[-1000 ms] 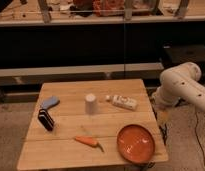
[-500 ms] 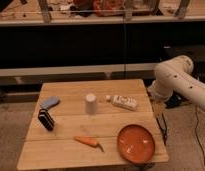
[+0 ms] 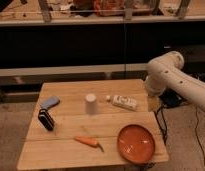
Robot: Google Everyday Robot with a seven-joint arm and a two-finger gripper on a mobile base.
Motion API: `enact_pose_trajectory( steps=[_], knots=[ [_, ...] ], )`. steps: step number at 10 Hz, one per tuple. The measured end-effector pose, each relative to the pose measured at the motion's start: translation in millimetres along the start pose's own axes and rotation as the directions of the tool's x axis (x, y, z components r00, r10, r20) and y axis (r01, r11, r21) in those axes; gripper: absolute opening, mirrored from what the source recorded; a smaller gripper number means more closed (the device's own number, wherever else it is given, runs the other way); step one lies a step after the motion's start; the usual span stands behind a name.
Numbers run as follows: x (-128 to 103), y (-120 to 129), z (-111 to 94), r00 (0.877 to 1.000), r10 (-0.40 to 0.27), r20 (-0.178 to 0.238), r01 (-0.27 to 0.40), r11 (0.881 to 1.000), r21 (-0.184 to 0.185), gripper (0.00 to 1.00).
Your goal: Place the ceramic cup over the eraser
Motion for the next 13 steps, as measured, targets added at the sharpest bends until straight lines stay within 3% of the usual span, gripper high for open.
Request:
enact_pose_trajectory(
  steps=[7, 13],
  knots=[
    [-26.8, -27.6, 4.1, 0.998, -0.066, -0.003, 0.066, 0.997, 0.046, 0.80],
    [-60.8, -48.7, 6.0, 0.989, -0.149, -0.003, 0.149, 0.986, 0.077, 0.80]
  ],
)
